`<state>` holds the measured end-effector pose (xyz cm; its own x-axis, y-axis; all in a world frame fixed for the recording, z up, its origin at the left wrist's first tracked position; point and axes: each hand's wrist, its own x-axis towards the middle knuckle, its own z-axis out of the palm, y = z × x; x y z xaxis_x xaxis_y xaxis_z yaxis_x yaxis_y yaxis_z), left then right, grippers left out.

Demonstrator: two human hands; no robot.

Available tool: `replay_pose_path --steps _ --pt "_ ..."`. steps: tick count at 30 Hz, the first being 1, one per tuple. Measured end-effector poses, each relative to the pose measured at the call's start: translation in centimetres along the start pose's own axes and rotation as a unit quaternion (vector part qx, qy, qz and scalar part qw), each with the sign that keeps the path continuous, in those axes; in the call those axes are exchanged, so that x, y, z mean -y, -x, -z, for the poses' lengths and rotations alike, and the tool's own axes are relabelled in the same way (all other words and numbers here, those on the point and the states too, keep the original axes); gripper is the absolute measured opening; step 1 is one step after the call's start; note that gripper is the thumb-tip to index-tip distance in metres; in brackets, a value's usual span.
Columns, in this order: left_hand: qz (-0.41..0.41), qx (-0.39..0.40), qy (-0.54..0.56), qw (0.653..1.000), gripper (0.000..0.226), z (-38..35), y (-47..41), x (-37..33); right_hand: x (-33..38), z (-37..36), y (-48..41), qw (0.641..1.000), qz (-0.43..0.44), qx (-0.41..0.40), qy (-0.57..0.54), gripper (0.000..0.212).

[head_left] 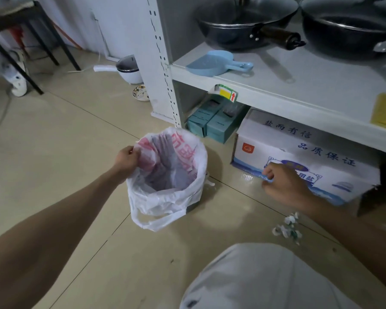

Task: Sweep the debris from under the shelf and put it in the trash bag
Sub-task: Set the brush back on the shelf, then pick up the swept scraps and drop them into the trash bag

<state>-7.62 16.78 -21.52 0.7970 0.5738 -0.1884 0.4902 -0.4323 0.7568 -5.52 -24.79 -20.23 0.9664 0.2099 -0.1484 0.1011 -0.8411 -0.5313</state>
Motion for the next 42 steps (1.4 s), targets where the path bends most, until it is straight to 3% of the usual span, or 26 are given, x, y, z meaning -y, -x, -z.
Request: replay_pose_path --steps 13,19,24,29,32,36,42 --pt "-0.013 0.013 0.042 0.999 0.028 -3.3 1.7 -2.3 5.5 -1.6 -2.8 0.998 0.02 -0.004 -0.052 0.012" --pt "-0.003 0.031 0.041 0.999 0.027 -5.1 2.6 -4.3 6.2 -3.8 -4.2 0.999 -0.003 0.012 -0.037 0.019" --pt "-0.011 0.046 0.034 0.998 0.03 -6.9 3.9 -6.0 5.2 -4.5 -4.6 0.994 -0.048 -0.029 -0.094 0.025" --pt "-0.02 0.067 0.04 0.997 0.036 -9.2 5.5 -7.8 2.8 -2.8 -3.2 0.994 -0.053 -0.051 -0.085 0.026" --pt "-0.027 0.091 0.035 0.995 0.036 -10.5 6.7 -8.7 1.6 -1.6 -1.9 0.992 -0.081 -0.062 -0.079 0.014" --pt "-0.03 0.115 0.044 0.992 0.037 -12.6 8.6 -9.9 -0.8 -0.3 -0.9 0.988 -0.112 -0.082 -0.063 0.027" --pt "-0.041 0.147 0.024 0.988 0.035 -14.0 10.3 -11.1 -3.3 1.1 -0.1 0.986 -0.142 -0.078 -0.035 0.024"
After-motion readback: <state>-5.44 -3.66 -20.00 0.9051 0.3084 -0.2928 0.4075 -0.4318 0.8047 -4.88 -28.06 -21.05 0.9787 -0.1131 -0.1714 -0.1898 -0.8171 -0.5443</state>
